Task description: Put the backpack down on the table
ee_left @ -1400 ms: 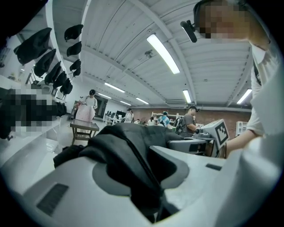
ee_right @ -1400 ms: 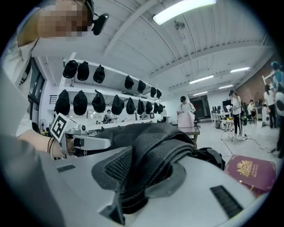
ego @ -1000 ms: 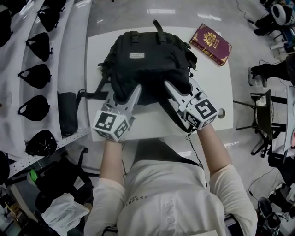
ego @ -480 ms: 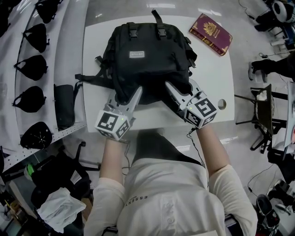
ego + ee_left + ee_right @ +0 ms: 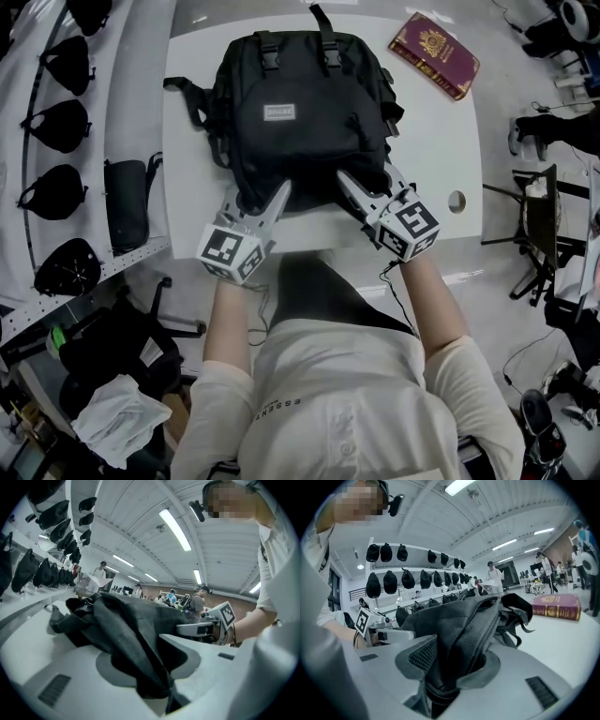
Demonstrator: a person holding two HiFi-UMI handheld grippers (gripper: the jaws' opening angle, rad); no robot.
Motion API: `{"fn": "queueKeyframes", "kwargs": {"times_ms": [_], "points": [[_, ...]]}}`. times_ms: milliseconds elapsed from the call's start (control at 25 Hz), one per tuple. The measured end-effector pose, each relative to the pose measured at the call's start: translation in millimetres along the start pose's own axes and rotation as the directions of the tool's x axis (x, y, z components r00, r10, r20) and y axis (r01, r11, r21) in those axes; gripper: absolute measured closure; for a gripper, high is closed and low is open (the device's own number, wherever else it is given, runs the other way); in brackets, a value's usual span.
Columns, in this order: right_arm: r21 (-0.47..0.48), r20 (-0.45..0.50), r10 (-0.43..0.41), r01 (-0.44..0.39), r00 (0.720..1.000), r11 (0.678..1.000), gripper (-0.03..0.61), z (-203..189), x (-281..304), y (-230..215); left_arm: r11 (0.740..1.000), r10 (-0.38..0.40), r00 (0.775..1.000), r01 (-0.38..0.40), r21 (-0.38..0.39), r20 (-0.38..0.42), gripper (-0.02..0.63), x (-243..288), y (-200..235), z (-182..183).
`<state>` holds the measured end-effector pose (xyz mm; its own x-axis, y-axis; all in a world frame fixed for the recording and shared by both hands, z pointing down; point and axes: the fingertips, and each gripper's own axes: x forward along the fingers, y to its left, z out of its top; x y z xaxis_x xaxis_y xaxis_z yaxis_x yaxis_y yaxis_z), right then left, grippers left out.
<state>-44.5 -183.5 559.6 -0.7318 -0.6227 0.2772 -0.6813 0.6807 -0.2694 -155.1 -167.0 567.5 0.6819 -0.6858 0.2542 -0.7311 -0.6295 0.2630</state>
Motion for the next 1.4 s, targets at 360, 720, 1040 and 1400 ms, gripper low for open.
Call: {"fn": "queueKeyframes", "kwargs": {"times_ms": [360, 720, 1040, 1400], "points": [[-0.012, -0.038, 0.003, -0.004, 0.999, 1.0, 0.436, -27.4, -3.5, 2.6, 0.999, 0.001, 1.0, -0.001, -0.037, -0.019, 0.479, -2.2, -1.4, -28.3], [0.0, -0.09, -0.055, 0.055, 0.994, 0.998, 0.399, -35.7, -7.2, -2.2, 0.987, 0.12, 0.993, -0.118, -0.105, 0.012, 0.387, -8.8, 10.1, -34.8], [-0.031, -0.051, -0.211, 0.21, 0.976, 0.977, 0.331, -22.9, -31.9, -12.3, 0.976, 0.213, 0.976, -0.215, -0.034, -0.045, 0.325, -31.1, 9.9, -35.8], [-0.103, -0.032, -0.27, 0.265, 0.962, 0.959, 0.333, -2.5, -60.6, 2.0, 0.957, 0.289, 0.957, -0.289, -0.009, -0.018, 0.325, -71.0, -4.3, -15.5]]}}
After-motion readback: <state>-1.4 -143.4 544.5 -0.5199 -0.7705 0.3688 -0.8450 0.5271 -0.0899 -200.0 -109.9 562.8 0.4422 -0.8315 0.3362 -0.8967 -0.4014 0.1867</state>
